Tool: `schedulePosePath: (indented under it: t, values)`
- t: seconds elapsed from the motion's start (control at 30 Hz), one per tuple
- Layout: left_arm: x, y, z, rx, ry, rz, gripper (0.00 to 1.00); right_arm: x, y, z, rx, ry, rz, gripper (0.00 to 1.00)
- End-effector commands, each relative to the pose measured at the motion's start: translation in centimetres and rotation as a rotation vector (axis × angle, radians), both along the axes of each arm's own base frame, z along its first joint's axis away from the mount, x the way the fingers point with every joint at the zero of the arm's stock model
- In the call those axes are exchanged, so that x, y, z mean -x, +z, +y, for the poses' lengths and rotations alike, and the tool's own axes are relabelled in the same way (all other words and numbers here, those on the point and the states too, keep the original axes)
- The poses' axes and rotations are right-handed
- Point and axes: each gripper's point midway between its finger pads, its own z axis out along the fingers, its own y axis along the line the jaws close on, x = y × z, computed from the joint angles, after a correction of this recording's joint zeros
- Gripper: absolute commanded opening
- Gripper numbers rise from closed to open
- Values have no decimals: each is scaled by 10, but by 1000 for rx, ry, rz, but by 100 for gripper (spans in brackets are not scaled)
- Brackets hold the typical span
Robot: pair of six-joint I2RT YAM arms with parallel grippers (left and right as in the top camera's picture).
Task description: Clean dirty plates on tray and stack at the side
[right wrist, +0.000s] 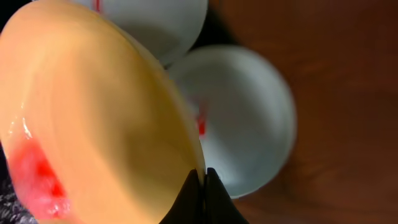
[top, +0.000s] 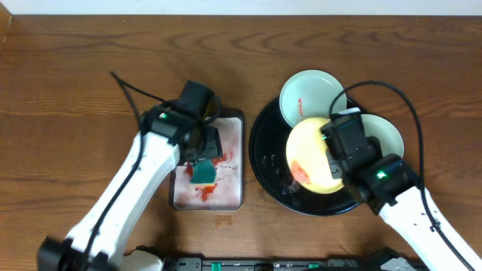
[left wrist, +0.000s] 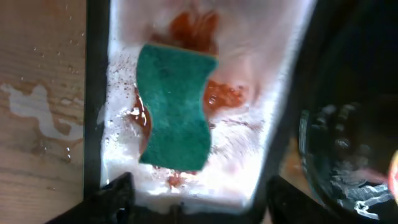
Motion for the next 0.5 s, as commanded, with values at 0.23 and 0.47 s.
schedulePosePath:
  t: [0.23, 0.47]
  values:
    - [18, 51, 3, 81, -16, -144, 84, 2, 75, 16, 322, 63, -322, 1]
    - [19, 53, 3, 84, -16, -151, 84, 12, 74, 34, 342, 149, -325, 1]
